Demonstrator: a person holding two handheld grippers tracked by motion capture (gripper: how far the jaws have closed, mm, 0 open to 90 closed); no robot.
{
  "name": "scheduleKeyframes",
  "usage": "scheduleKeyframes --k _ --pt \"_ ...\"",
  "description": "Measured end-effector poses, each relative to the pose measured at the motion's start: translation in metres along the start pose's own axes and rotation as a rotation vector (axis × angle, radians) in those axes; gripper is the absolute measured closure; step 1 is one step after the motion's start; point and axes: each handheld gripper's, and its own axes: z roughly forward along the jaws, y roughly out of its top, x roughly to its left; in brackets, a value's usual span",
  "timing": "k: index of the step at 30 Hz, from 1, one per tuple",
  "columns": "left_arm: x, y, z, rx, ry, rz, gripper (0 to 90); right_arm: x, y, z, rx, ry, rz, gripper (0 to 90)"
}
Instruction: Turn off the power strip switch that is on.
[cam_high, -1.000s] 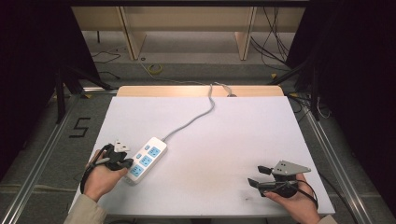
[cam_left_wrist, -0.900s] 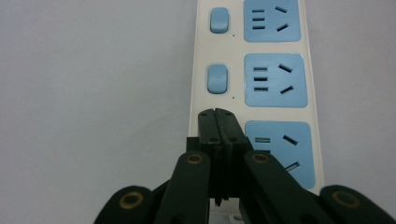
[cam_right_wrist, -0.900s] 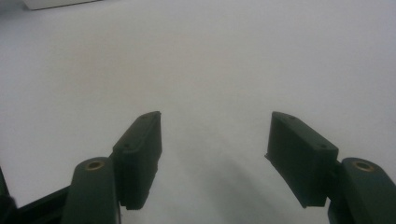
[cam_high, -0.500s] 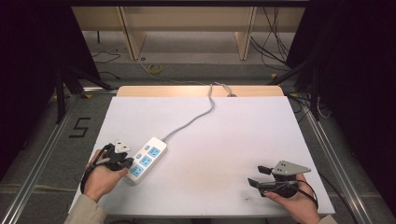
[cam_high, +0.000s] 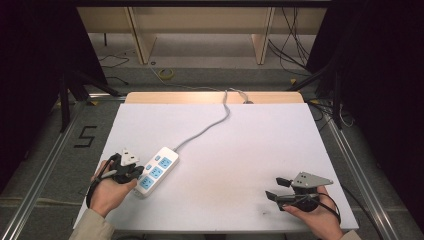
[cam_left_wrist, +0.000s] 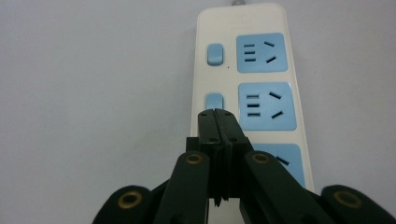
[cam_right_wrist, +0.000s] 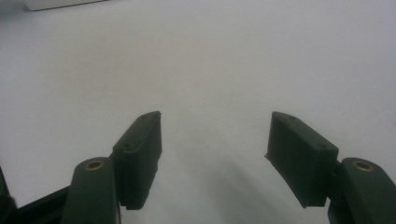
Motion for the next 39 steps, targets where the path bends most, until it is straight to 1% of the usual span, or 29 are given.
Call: scheduleKeyframes --k 4,7,10,13,15,16,18,20,23,25,26,28,29,30,32,35,39 --pt "-0.004 0.002 -0.002 -0.042 -0.010 0.005 89.0 0.000 0.000 0.000 -0.001 0.003 -0.004 36.1" --pt "-0.007 0.004 -0.003 -0.066 -0.026 0.013 84.2 0.000 0.000 0.000 -0.003 0.003 -0.004 36.1" --pt "-0.011 0.005 -0.003 -0.092 -0.047 0.019 83.3 0.000 0.000 0.000 -0.003 0.005 -0.004 36.1" --pt "-0.016 0.008 -0.003 -0.120 -0.079 0.034 79.7 0.000 0.000 0.000 -0.003 0.006 -0.005 36.1" --pt "-0.020 0.009 -0.002 -0.131 -0.097 0.053 74.6 0.001 0.000 0.000 -0.003 0.008 -0.004 36.1" --pt "-0.023 0.009 -0.001 -0.128 -0.105 0.071 71.1 0.001 0.000 0.000 -0.003 0.010 -0.004 36.1" --pt "-0.026 0.010 0.000 -0.129 -0.117 0.079 65.8 0.001 0.000 0.000 -0.006 0.013 -0.006 36.1" --pt "-0.030 0.011 0.002 -0.137 -0.137 0.072 61.4 0.002 0.001 0.000 -0.007 0.014 -0.008 36.1" --pt "-0.035 0.013 0.004 -0.162 -0.173 0.064 53.9 0.002 0.001 0.000 -0.008 0.017 -0.010 36.0" --pt "-0.039 0.014 0.005 -0.185 -0.209 0.049 48.9 0.002 0.001 0.000 -0.007 0.020 -0.008 36.0" --pt "-0.041 0.015 0.006 -0.200 -0.227 0.041 45.4 0.002 0.001 0.000 -0.008 0.022 -0.011 36.0" --pt "-0.047 0.015 0.009 -0.219 -0.247 0.046 35.6 0.003 0.001 0.001 -0.009 0.030 -0.013 35.9" --pt "-0.051 0.015 0.010 -0.223 -0.250 0.062 33.5 0.004 0.001 0.001 -0.008 0.033 -0.012 35.9" --pt "-0.055 0.014 0.011 -0.226 -0.255 0.078 33.2 0.004 0.001 0.001 -0.009 0.037 -0.017 35.8" --pt "-0.063 0.013 0.012 -0.230 -0.272 0.097 31.3 0.006 0.001 0.001 -0.010 0.044 -0.017 35.8" --pt "-0.077 0.014 0.016 -0.245 -0.305 0.093 28.1 0.007 0.001 0.002 -0.006 0.055 -0.024 35.7" --pt "-0.092 0.015 0.020 -0.233 -0.323 0.139 26.3 0.009 0.002 0.003 -0.004 0.063 -0.030 35.7"
